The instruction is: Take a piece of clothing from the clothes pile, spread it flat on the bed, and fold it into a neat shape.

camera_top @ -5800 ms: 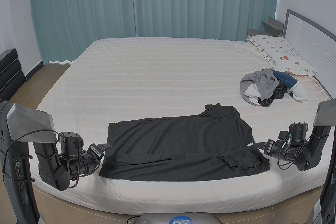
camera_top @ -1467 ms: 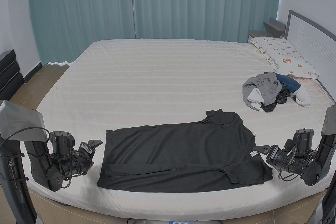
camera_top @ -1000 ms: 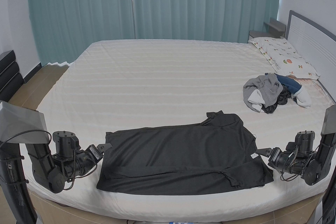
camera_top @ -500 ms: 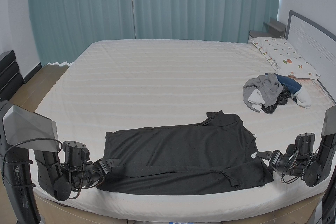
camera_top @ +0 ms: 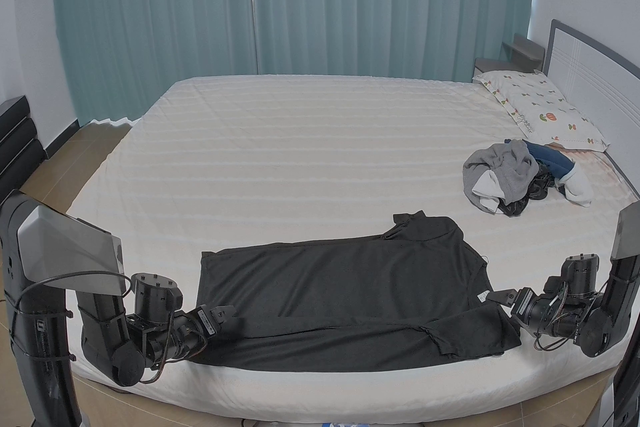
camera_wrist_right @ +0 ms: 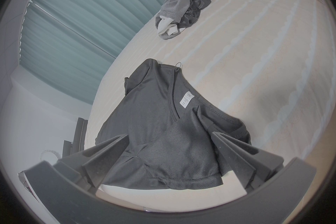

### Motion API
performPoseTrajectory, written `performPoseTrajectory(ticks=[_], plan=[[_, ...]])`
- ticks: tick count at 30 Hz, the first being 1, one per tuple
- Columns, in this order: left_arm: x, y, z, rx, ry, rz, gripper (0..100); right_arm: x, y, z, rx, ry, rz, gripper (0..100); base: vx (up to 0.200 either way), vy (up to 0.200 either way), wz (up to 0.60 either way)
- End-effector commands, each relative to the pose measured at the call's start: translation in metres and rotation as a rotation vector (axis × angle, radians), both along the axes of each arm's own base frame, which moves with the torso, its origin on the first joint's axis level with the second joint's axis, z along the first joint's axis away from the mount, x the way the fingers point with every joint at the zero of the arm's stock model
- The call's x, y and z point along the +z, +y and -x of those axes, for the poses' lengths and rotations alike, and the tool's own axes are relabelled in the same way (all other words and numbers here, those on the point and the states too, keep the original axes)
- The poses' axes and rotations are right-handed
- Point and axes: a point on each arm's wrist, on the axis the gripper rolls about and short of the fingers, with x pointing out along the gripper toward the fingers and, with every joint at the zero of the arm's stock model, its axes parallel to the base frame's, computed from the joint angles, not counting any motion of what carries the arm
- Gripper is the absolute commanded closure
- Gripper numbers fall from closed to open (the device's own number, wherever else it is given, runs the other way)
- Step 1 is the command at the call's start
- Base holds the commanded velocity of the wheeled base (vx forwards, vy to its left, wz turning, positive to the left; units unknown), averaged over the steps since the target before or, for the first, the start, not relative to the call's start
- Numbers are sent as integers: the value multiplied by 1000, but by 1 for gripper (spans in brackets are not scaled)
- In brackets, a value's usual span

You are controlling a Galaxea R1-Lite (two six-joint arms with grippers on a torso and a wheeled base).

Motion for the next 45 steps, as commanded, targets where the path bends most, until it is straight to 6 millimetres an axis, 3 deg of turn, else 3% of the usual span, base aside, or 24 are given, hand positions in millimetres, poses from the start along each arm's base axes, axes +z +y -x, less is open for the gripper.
performPoseTrajectory(ticks=[1,7,16,32,45], plan=[[-12,-1,-4,3,25,-6,100,-1,1,-1,3,2,-1,0,0,0,0],[-11,2,-7,47,21,17,100,-1,0,-2,-3,-1,0,0,0,0,0],[-4,23,-15,190,4,100,100,0,-1,-7,-6,-51,10,0,0,0,0],[-3,22,-17,195,6,128,100,-11,-3,-33,16,-88,44,0,0,0,0],[-3,22,-16,194,8,132,100,-30,-1,-39,218,-97,115,0,0,0,0]])
